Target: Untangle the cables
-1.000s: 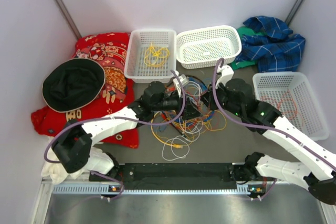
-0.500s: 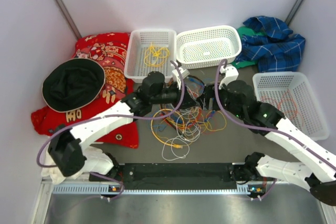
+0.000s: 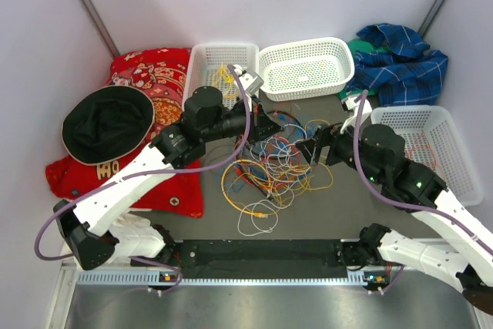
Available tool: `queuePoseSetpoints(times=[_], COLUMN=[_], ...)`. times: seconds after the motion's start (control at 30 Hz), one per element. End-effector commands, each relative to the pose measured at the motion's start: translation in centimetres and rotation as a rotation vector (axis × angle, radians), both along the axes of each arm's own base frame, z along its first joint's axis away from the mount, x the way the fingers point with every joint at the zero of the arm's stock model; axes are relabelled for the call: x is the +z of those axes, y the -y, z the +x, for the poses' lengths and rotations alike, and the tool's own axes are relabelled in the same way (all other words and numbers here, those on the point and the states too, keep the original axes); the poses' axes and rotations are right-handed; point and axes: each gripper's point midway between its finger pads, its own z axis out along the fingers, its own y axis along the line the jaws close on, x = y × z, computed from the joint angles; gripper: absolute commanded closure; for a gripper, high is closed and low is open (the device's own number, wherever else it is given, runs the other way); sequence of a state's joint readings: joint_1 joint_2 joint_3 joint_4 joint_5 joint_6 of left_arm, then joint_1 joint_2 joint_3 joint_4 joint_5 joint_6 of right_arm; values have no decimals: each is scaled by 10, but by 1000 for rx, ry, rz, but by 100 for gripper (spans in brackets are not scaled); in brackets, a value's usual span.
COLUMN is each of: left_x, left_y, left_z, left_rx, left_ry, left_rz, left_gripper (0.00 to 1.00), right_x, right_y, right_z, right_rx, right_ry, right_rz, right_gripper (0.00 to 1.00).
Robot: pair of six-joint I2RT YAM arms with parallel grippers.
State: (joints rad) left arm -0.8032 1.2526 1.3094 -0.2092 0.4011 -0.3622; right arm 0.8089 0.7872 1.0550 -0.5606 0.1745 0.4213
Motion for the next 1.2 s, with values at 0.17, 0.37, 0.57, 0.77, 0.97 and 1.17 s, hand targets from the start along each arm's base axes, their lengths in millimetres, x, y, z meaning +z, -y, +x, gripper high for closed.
queuePoseSetpoints(times=[0.17,0.37,0.57,0.77,0.97,1.17], left_x=[42,55,65,67,59,25], left_y=[-10,-6,-9,-15,-25,-47], left_z=[6,-1,-14,-22,-21,10], left_rx=[49,9,-37,-41,-2,246], left_ry=[81,84,89,91,93,38], left_rz=[-26,-59,-87,-96,-65,-27], left_gripper=[100,100,100,100,100,19], right_x=[53,49,34,27,36,97], right_y=[-33,-31,-44,-65,-51,2], right_z=[-7,13,49,77,90,79], right_rx=[144,71,-3,-41,-150,-293], right_ry=[107,160,173,190,199,247], right_rz=[162,133,52,62,61,-26], right_gripper=[22,22,23,32,100,100])
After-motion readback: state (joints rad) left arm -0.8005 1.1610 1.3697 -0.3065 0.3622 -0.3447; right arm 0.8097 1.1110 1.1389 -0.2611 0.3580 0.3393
